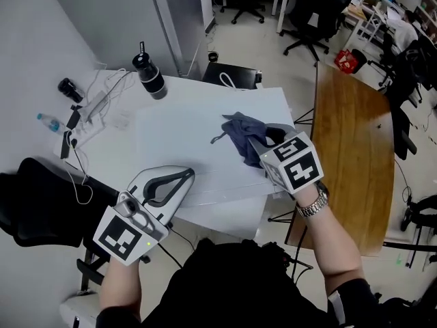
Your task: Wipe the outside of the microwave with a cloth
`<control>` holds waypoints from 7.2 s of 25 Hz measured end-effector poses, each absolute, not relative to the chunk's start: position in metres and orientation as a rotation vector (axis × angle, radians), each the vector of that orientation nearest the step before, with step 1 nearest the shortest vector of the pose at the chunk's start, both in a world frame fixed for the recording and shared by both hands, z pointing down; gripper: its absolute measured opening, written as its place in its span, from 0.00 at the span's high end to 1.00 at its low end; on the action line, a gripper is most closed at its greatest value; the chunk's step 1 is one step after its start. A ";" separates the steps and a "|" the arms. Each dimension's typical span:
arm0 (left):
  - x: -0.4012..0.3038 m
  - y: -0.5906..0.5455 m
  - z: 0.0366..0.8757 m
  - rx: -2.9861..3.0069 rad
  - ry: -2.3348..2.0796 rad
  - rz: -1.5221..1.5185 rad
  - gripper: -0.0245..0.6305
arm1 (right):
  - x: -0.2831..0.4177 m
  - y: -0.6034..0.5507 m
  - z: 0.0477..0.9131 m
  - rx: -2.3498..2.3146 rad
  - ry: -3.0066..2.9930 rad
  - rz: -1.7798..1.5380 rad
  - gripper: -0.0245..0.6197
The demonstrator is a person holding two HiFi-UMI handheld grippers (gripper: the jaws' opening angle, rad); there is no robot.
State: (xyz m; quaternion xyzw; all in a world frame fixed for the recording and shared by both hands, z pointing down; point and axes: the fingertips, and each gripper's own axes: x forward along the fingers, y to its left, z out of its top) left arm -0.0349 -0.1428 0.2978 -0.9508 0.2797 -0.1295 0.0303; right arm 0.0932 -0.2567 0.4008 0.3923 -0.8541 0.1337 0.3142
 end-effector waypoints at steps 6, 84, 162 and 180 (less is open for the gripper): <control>0.000 -0.140 0.301 -2.940 0.837 -0.429 0.96 | 0.128 -0.261 0.399 1.071 -2.263 0.332 0.80; 0.111 -0.118 0.340 -2.933 0.931 -0.674 0.96 | 0.264 -0.285 0.644 1.278 -2.183 0.733 0.81; -0.263 0.086 0.333 -2.751 1.609 -0.254 0.96 | -0.180 -0.036 0.495 0.888 -2.576 0.288 0.80; -0.251 0.073 0.337 -2.817 1.506 -0.269 0.96 | -0.130 -0.062 0.509 1.130 -2.470 0.405 0.80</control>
